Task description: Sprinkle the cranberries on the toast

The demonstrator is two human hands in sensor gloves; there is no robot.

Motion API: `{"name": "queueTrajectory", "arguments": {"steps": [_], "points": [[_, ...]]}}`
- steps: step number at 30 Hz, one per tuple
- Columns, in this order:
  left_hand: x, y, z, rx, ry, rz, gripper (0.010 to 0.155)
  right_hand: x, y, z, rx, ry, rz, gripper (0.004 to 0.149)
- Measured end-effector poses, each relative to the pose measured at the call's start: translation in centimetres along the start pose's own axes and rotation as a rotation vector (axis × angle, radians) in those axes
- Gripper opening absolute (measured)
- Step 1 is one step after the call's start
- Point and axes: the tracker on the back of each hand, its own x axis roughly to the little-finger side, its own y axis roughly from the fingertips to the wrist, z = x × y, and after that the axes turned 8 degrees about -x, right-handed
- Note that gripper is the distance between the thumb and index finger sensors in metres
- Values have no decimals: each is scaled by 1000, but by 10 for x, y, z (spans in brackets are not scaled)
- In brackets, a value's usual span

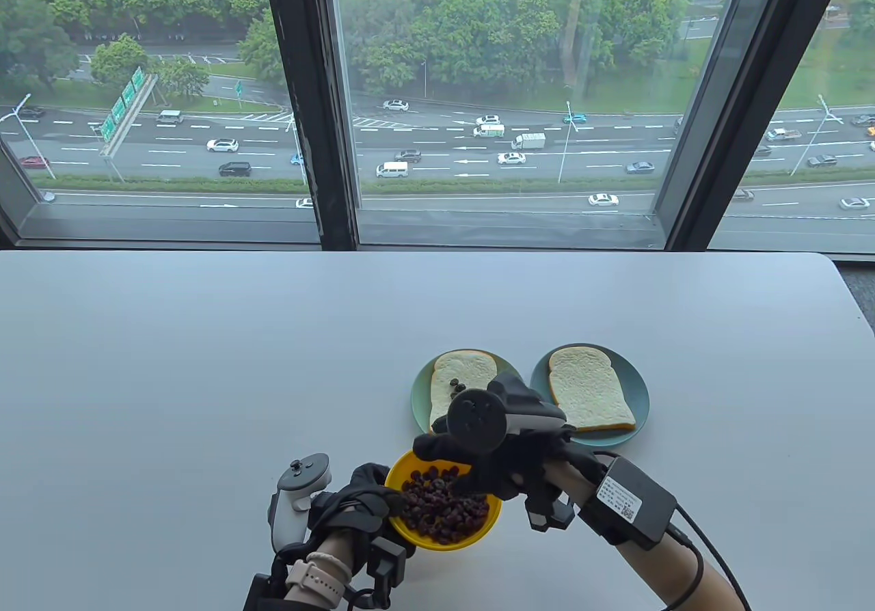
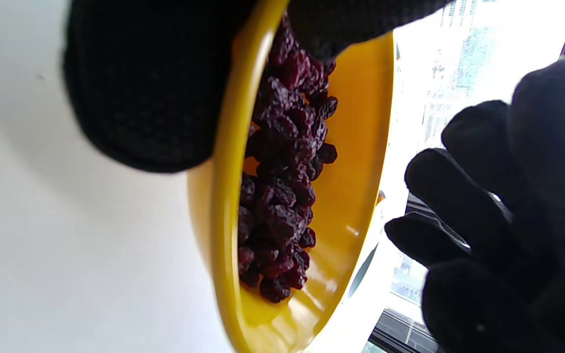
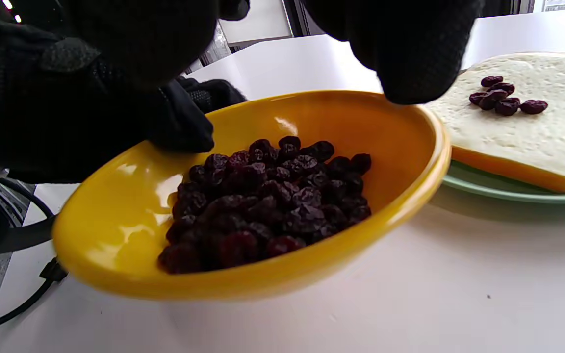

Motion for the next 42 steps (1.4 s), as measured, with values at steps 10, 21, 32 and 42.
{"name": "queueTrajectory", "arguments": {"steps": [10, 21, 32, 42], "points": [[-9, 8, -3, 6, 34, -81, 59, -23, -25, 30, -140, 233, 59, 85], [-6, 5, -4, 29, 56, -52, 59, -30, -26, 26, 245, 404, 102, 41], [1, 0, -3, 33, 46, -10, 59, -21, -14, 20, 296, 313, 69, 35], [2, -3, -7, 60, 11, 0, 59, 14, -11, -34, 356, 153, 187, 35]]}}
